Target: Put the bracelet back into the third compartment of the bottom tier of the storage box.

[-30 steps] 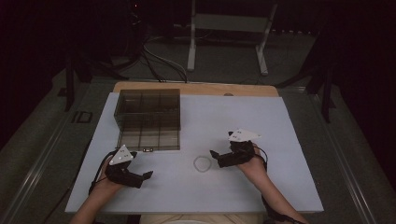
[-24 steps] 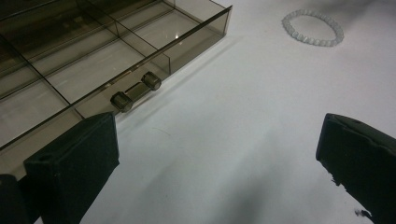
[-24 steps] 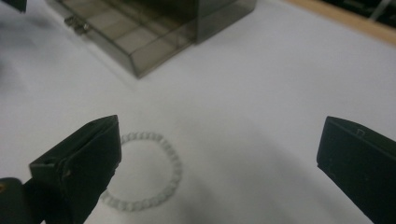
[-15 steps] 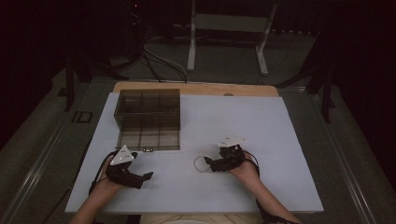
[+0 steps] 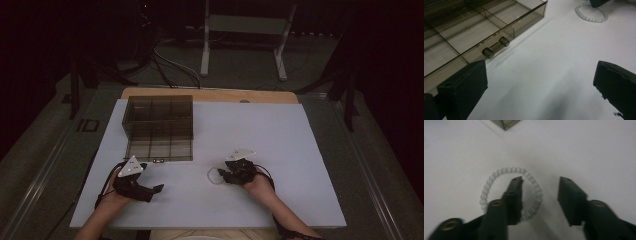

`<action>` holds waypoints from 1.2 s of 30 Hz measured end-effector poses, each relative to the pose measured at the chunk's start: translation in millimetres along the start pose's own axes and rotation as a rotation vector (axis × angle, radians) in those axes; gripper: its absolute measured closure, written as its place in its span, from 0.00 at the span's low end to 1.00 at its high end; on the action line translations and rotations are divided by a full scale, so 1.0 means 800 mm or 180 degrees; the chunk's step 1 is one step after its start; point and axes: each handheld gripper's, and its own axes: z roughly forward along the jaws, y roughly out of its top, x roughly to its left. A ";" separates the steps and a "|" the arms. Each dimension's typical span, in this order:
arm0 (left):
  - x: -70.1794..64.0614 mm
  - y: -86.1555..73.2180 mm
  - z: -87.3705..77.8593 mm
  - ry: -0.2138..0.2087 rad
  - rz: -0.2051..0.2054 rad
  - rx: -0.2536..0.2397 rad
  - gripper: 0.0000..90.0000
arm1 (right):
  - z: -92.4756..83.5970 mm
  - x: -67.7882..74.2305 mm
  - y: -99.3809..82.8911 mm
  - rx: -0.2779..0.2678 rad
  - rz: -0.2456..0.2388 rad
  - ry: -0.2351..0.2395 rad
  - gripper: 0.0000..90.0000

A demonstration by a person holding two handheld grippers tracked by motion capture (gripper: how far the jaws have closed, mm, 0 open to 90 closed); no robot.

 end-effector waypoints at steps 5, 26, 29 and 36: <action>0.000 0.000 0.000 -0.0001 0.0003 0.0004 0.01 | 0.003 -0.001 -0.001 0.0073 -0.0038 0.0052 0.79; -0.002 -0.001 0.001 0.0023 0.0051 0.0052 0.01 | -0.004 -0.010 0.004 0.0046 0.0028 0.0069 0.95; -0.002 -0.001 0.001 0.0022 0.0049 0.0049 0.01 | -0.008 -0.009 0.006 0.0012 0.0022 0.0058 0.95; -0.002 0.000 0.001 0.0022 0.0054 0.0050 0.01 | -0.021 -0.005 0.013 -0.0094 -0.0004 0.0067 0.95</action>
